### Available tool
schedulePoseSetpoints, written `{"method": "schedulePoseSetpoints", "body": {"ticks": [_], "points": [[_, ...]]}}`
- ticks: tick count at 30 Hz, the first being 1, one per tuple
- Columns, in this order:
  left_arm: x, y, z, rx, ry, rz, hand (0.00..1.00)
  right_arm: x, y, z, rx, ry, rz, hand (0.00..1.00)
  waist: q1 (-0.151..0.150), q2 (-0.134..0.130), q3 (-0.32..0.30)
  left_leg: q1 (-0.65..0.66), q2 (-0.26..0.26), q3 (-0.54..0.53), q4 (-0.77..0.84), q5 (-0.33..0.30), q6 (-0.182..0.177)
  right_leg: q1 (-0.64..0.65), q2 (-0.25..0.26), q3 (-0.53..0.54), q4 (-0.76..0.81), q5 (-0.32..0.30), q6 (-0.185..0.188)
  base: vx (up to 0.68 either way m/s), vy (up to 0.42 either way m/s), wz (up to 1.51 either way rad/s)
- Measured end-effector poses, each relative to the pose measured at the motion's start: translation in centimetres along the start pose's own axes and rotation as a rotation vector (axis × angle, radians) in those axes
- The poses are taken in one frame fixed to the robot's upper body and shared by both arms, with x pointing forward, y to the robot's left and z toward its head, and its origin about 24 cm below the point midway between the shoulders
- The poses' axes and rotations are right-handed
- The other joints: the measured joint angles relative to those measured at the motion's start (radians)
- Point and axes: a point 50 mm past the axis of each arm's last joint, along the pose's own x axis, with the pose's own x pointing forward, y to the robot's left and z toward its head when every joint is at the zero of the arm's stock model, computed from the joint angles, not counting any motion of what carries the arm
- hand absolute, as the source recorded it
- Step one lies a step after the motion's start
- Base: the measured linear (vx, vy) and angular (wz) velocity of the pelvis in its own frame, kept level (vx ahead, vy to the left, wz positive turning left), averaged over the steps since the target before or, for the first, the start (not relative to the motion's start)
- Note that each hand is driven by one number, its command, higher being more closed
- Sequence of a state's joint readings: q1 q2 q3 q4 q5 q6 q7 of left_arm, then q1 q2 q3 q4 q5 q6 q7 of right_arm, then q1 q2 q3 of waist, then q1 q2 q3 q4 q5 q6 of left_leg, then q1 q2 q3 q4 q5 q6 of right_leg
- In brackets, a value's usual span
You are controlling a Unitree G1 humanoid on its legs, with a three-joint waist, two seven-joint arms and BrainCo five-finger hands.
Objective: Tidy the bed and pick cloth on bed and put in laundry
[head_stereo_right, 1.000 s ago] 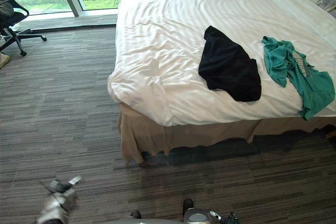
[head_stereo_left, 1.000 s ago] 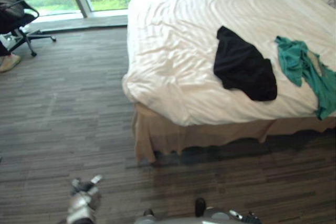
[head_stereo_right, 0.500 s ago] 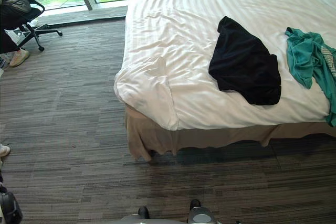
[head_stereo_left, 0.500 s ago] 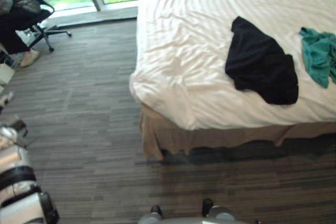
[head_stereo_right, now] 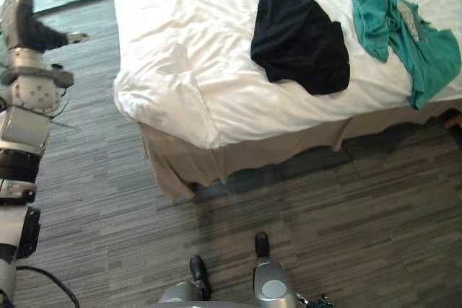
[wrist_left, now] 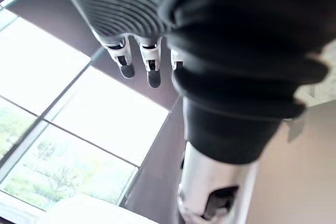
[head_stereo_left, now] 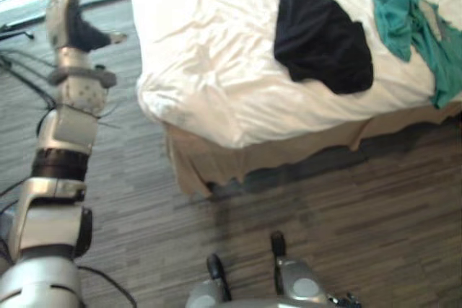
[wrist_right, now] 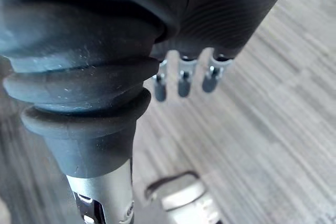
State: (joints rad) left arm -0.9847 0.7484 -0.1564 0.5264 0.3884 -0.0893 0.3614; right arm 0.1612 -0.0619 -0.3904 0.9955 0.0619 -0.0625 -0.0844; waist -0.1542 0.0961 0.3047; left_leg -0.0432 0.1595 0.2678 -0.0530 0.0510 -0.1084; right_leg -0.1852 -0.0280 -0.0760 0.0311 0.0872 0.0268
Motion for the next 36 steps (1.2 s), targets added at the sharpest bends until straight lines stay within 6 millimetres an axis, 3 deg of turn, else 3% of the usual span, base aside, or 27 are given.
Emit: {"method": "schedulePoseSetpoints", "body": {"ticks": [3, 5, 12, 18, 23, 24, 29, 33, 36], "points": [[2.1, 0.9, 1.6, 0.021, -0.030, 0.022, 0.00, 0.2, 0.4, 0.9, 0.032, -0.028, 0.005, 0.00, -0.005, 0.002, 0.037, -0.033, -0.006, 0.022, -0.001, 0.004, 0.004, -0.042, -0.002, 0.022, -0.002, 0.020, -0.002, -0.01, 0.015, -0.19], [3.5, 1.9, 2.2, 0.039, -0.024, 0.058, 0.00, 0.2, 0.8, 1.2, 0.072, -0.037, 0.013, 0.00, -0.025, 0.000, 0.059, -0.060, -0.008, 0.025, -0.001, 0.008, 0.004, -0.068, -0.004, 0.023, -0.004, 0.026, -0.003, 0.00, 0.008, -0.02], [6.3, 4.1, 3.9, 0.059, -0.025, 0.115, 0.00, 0.1, 1.8, 1.9, 0.132, -0.077, 0.039, 0.00, -0.048, -0.010, 0.119, -0.128, -0.019, 0.027, -0.006, 0.024, 0.012, -0.127, -0.012, 0.025, -0.023, 0.046, -0.007, 0.00, 0.015, 0.02], [8.1, 7.4, 5.2, 0.080, -0.039, 0.195, 0.00, 0.1, 2.8, 2.9, 0.175, -0.116, 0.067, 0.00, -0.049, -0.030, 0.174, -0.238, -0.029, 0.052, -0.030, 0.054, 0.019, -0.242, -0.014, 0.055, -0.068, 0.104, -0.005, -0.04, 0.023, -0.12], [8.2, 7.1, 4.6, 0.071, -0.006, 0.148, 0.00, -0.1, 3.2, 4.1, 0.191, -0.165, 0.080, 0.00, -0.045, -0.035, 0.202, -0.282, -0.025, 0.094, -0.040, 0.060, 0.016, -0.293, -0.013, 0.080, -0.093, 0.131, -0.007, -0.02, 0.018, -0.15], [8.2, 6.7, 4.6, 0.058, 0.004, 0.135, 1.00, -0.1, 3.2, 4.2, 0.196, -0.172, 0.081, 0.00, -0.044, -0.035, 0.202, -0.289, -0.023, 0.097, -0.040, 0.060, 0.015, -0.300, -0.012, 0.081, -0.094, 0.132, -0.007, 0.00, 0.011, -0.10], [7.9, 2.9, 5.0, -0.069, 0.057, 0.000, 1.00, -0.6, 4.2, 6.2, 0.207, -0.276, 0.133, 0.00, -0.011, -0.038, 0.201, -0.305, -0.008, 0.131, -0.042, 0.062, 0.011, -0.321, -0.008, 0.083, -0.093, 0.134, -0.006, 0.00, -0.006, -0.05], [7.6, 2.0, 5.1, -0.130, 0.069, -0.026, 1.00, -0.7, 4.7, 6.5, 0.212, -0.284, 0.154, 0.00, 0.011, -0.043, 0.198, -0.322, -0.008, 0.149, -0.042, 0.062, 0.011, -0.345, -0.008, 0.093, -0.091, 0.139, -0.002, -0.01, -0.001, -0.05], [7.5, 1.8, 4.8, -0.132, 0.077, -0.040, 1.00, -0.8, 5.1, 6.4, 0.198, -0.280, 0.170, 0.00, 0.012, -0.071, 0.182, -0.312, -0.007, 0.166, -0.041, 0.062, 0.010, -0.342, -0.007, 0.102, -0.089, 0.139, -0.001, 0.01, 0.000, -0.09]]}}
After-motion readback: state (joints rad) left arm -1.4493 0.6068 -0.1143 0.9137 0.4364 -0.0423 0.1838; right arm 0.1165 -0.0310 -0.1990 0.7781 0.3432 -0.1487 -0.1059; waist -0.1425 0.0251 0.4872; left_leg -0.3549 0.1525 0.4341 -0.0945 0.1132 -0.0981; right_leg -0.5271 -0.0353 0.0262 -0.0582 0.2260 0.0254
